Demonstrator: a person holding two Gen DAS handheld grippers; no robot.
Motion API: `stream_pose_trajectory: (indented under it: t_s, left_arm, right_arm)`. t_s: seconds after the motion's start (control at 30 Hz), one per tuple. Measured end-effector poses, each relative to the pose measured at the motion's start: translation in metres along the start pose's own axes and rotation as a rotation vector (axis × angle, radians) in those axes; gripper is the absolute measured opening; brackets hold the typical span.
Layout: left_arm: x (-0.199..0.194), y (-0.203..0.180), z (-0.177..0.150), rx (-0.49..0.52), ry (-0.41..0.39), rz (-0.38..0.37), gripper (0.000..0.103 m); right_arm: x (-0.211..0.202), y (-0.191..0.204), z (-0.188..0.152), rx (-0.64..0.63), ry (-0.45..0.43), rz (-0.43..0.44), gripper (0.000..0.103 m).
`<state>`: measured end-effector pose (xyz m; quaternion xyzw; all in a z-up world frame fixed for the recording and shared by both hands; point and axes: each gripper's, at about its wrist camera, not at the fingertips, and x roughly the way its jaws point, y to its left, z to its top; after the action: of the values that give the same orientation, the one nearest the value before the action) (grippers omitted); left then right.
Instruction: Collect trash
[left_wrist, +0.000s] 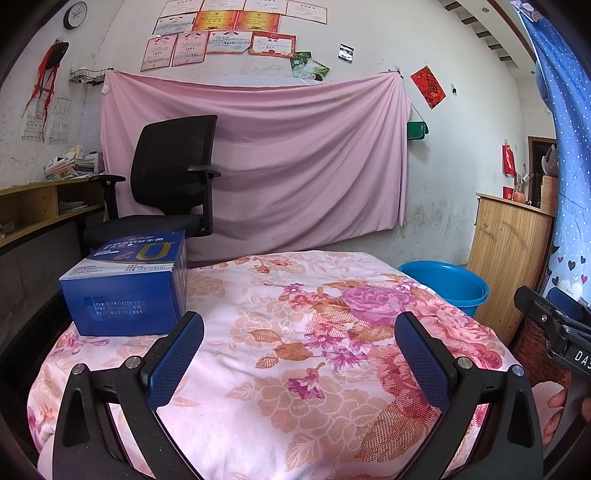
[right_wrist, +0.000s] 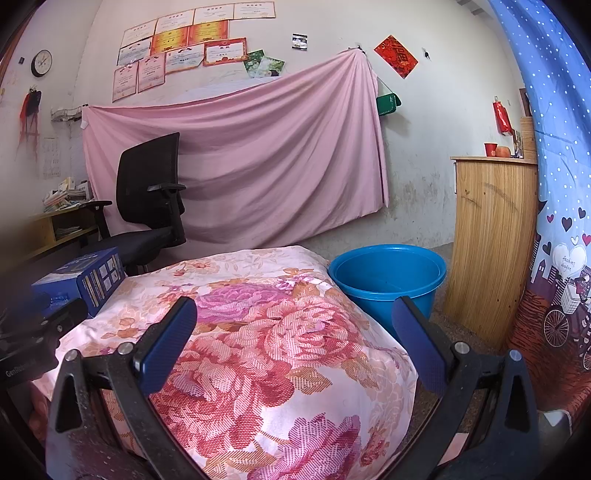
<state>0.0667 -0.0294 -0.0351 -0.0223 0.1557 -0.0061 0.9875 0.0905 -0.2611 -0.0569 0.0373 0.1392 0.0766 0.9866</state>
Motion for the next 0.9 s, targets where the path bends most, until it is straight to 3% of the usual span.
stream_pose_trajectory:
  t_s: [0.5,0.9]
  left_arm:
    - [0.0007,0.0,-0.0002,-0.003,0.003,0.001,0.101]
    - [0.0063,-0.0029,-0.0035,0.06,-0.001,0.035,0.101]
  right_arm:
    - [0.0001,-0.0008,0.0002,0.003,0.001,0.001,0.103]
    - [0.0008,-0.0016,-0.0001,0.005,0.002,0.001,0.103]
